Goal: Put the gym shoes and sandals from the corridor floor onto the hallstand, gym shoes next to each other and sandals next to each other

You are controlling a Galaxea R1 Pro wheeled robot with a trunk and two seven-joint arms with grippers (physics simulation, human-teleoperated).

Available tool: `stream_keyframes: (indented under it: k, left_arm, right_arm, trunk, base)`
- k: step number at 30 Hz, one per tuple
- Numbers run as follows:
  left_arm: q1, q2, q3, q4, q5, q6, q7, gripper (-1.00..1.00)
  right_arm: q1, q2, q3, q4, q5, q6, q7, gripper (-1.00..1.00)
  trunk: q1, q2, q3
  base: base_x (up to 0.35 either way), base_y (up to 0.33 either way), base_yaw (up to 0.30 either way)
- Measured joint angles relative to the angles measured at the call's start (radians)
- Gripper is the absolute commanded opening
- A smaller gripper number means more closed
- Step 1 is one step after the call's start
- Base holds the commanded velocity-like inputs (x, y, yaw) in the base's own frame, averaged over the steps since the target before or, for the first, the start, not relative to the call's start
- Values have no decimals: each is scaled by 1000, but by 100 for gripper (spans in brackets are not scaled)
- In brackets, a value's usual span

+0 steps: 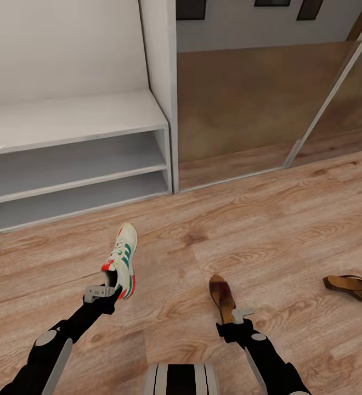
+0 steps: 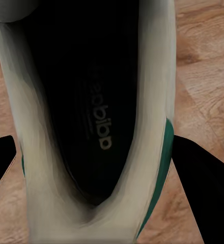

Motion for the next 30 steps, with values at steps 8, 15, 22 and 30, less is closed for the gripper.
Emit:
stream_keyframes:
  k: [8,15,22,30]
  left_arm:
    - [0,-2,-2,0,0,0,-1,-100]
    - [-4,-2,-27,-1,-1,-1,-1,-100]
    - [-6,-2,-39,-1,-1,0,0,-100]
    - [-7,-2,-41,0,0,0,0,-100]
  right_arm:
    - [0,0,0,0,1,-2,0,100]
    - [0,-11,0,54,4,-168,1,100]
    - [0,-12,-1,76,4,-205,2,100]
    - [1,-12,-1,78,4,-208,2,100]
  trunk:
    - [0,0,0]
    - [0,0,-1]
    - [0,0,-1]
    - [0,0,-1]
  base:
    - [79,0,2]
    - [4,0,0]
    - [0,0,0]
    - [139,0,0]
